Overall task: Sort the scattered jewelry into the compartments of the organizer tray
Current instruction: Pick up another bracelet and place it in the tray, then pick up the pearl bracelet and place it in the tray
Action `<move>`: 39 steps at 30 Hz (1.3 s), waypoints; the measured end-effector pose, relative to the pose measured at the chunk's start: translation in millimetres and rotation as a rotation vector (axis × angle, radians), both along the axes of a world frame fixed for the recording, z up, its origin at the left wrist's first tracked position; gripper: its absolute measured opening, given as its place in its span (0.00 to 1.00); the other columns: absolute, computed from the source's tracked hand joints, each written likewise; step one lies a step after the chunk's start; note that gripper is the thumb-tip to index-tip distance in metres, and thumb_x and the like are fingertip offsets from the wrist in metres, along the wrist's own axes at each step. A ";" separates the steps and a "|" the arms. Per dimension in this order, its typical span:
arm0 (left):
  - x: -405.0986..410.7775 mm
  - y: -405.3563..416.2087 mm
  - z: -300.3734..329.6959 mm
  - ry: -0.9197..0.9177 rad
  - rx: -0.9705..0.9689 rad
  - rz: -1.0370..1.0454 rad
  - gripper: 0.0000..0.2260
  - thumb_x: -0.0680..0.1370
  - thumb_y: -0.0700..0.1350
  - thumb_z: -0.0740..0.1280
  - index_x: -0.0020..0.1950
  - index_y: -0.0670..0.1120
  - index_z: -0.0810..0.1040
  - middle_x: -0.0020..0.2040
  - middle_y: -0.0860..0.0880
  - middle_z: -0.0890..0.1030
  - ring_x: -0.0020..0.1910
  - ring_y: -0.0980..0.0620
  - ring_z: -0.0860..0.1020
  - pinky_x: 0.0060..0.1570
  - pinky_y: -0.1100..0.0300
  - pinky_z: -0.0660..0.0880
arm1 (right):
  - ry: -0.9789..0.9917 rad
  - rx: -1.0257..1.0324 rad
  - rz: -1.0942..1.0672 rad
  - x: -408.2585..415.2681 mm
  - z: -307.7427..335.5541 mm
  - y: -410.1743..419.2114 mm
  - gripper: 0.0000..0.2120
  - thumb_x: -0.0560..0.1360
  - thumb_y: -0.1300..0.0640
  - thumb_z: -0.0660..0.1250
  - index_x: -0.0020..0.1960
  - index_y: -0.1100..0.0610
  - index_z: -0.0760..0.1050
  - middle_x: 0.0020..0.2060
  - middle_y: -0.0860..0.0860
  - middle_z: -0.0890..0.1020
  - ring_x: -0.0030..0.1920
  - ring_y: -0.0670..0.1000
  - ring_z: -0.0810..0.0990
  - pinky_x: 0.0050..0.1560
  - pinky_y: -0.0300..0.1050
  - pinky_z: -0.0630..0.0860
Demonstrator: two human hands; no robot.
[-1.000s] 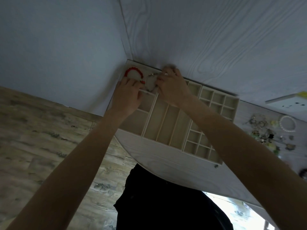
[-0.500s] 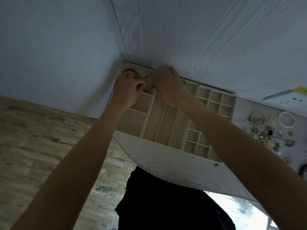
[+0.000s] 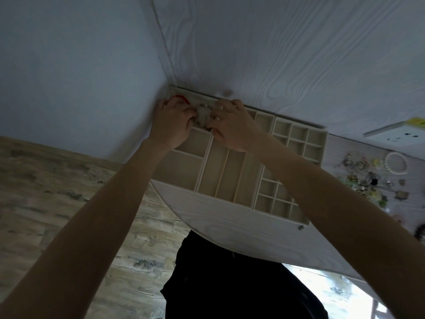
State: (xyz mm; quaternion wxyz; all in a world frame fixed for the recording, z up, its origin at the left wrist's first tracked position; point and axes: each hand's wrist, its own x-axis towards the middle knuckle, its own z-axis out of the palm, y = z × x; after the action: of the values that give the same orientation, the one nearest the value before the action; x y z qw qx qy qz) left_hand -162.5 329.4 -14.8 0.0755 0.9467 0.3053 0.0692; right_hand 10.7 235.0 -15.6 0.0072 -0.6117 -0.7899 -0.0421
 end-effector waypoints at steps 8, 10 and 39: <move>-10.4 -1.6 -1.2 -0.005 0.053 -0.106 0.15 0.73 0.46 0.58 0.47 0.50 0.85 0.52 0.53 0.84 0.56 0.45 0.76 0.54 0.54 0.60 | -0.141 0.026 -0.053 0.7 5.2 12.7 0.19 0.73 0.50 0.53 0.43 0.53 0.83 0.39 0.47 0.82 0.45 0.54 0.79 0.49 0.48 0.59; -11.0 -1.3 -1.0 0.000 0.058 -0.119 0.16 0.73 0.46 0.57 0.47 0.49 0.85 0.52 0.52 0.83 0.57 0.45 0.76 0.55 0.53 0.59 | -0.132 0.012 -0.059 -1.2 7.9 13.1 0.19 0.72 0.50 0.53 0.40 0.53 0.83 0.37 0.47 0.82 0.44 0.55 0.79 0.49 0.47 0.59; -4.1 -19.7 21.6 -0.102 -0.105 0.027 0.15 0.73 0.36 0.59 0.55 0.42 0.80 0.52 0.43 0.81 0.54 0.41 0.77 0.48 0.50 0.72 | 0.421 -0.066 -0.249 0.1 25.5 -28.6 0.16 0.72 0.55 0.58 0.53 0.57 0.81 0.58 0.55 0.80 0.59 0.62 0.75 0.55 0.56 0.70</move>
State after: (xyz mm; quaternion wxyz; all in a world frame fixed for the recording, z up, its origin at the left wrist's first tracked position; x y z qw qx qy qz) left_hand -166.5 309.7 6.7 0.1395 0.9326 0.3168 0.1025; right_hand 10.8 206.4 9.9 0.1463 -0.6993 -0.6907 0.1118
